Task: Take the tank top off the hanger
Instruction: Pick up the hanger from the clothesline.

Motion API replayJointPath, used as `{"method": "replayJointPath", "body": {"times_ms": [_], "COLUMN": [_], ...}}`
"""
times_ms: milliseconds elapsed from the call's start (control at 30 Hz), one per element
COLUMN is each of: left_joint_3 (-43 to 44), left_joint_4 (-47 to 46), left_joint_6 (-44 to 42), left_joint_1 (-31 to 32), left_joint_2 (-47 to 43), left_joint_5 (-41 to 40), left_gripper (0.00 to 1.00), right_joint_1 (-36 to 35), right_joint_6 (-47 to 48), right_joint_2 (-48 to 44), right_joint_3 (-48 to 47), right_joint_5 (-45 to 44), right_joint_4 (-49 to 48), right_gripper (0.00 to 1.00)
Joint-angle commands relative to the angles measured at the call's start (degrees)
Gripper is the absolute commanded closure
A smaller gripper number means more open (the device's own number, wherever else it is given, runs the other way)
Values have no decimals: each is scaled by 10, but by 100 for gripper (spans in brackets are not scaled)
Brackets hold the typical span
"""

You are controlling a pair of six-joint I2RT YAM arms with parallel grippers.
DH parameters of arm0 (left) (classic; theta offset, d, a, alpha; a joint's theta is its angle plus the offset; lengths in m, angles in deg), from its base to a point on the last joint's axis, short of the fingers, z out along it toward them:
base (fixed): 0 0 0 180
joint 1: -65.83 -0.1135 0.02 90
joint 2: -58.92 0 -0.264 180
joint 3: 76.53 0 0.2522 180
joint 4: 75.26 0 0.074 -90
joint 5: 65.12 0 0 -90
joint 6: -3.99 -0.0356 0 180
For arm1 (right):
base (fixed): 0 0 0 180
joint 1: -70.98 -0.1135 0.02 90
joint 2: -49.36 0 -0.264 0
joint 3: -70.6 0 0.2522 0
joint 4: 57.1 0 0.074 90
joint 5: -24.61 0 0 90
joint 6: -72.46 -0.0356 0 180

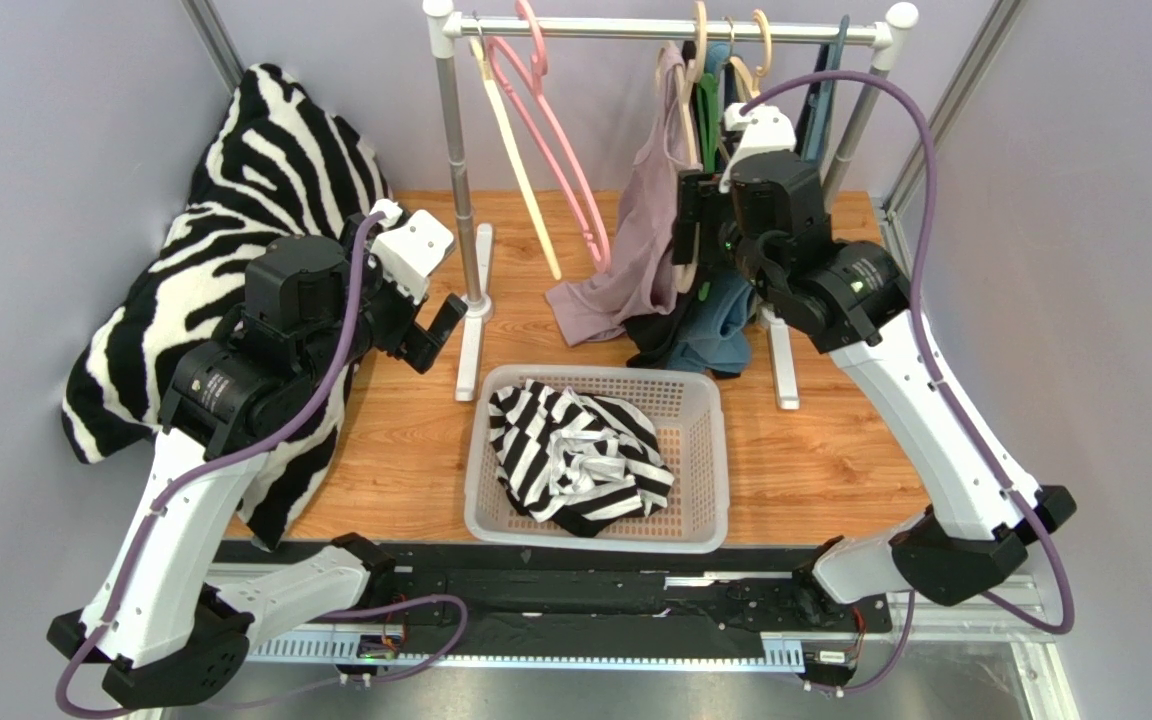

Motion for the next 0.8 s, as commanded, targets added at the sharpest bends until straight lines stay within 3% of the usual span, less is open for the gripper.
{"method": "replayJointPath", "body": {"times_ms": [0, 233, 400, 533, 633, 767], "left_joint_3": [11, 6, 9, 2, -2, 2], "left_joint_4": [-6, -6, -5, -4, -5, -5], "left_joint_6": [15, 19, 22, 20, 20, 21], "left_joint_1": [-6, -11, -16, -16, -17, -17], "left_joint_2": [-10, -8, -8, -14, -15, -12], "left_joint_5": [17, 25, 41, 42, 45, 48], "left_gripper": [1, 1, 1, 1, 1, 1], "right_joint_1": [37, 40, 28, 20, 17, 15], "right_joint_6": [5, 3, 2, 4, 2, 4], "right_joint_2": [-40, -37, 14, 30, 36, 44], "right_joint_3": [17, -43, -93, -84, -69, -69], "right_joint_5": [-4, 9, 39, 46, 49, 47], "right_joint_4": [-2, -9, 1, -1, -9, -6], "right_gripper": [30, 30, 37, 50, 72, 75]}}
